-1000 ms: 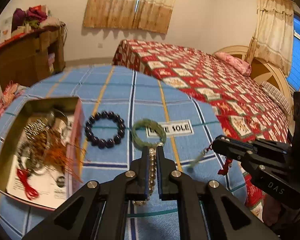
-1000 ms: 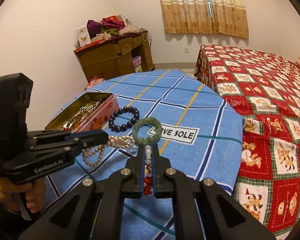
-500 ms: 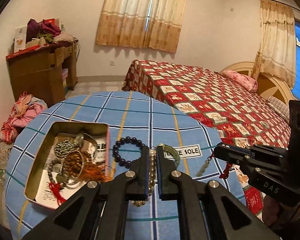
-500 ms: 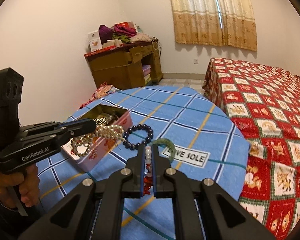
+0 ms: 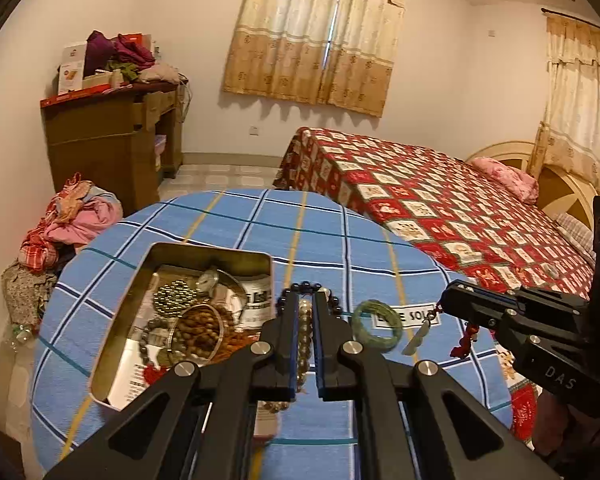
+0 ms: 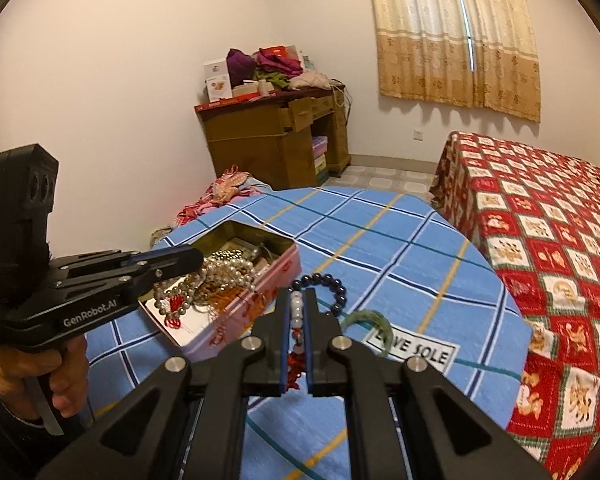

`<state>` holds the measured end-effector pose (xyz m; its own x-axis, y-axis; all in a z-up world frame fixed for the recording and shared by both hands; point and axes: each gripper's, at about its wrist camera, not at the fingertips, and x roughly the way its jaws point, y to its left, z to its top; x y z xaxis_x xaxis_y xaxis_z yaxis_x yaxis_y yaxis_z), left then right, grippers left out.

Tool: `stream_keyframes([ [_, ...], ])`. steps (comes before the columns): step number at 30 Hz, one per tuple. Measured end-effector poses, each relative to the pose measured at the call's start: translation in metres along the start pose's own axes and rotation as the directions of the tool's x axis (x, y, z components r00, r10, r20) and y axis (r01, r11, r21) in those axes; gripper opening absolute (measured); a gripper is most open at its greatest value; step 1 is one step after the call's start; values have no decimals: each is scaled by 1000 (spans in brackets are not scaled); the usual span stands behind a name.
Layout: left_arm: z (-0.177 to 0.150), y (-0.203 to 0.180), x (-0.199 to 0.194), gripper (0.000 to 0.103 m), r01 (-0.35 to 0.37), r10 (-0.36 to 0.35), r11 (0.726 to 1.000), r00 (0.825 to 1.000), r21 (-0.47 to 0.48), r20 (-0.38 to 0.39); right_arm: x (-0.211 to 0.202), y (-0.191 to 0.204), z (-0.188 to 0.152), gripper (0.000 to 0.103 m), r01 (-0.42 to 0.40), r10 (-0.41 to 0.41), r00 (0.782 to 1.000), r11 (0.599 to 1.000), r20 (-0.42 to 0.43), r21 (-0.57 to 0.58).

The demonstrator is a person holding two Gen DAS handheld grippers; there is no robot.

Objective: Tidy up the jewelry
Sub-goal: 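Carry the pearl strand and jade pendant into the tin box and open both grippers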

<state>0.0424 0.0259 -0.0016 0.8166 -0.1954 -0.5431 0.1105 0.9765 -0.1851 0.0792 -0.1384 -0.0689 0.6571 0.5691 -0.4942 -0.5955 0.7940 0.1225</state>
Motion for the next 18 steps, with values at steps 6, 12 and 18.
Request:
stream_keyframes([
  [6,1,12,-3,5,-32,32,999,999,-20,6,11,13,7,8,-23,23,1000,999,0,-26],
  [12,1,24,-5,5,-52,52,998,999,-39,12,23,24,14,8,-46,46,999,998,-2,-46],
  [18,2,36,-6,5,-73,74,995,997,-62,16,34,35,19,8,-68,68,998,996,-5,-63],
])
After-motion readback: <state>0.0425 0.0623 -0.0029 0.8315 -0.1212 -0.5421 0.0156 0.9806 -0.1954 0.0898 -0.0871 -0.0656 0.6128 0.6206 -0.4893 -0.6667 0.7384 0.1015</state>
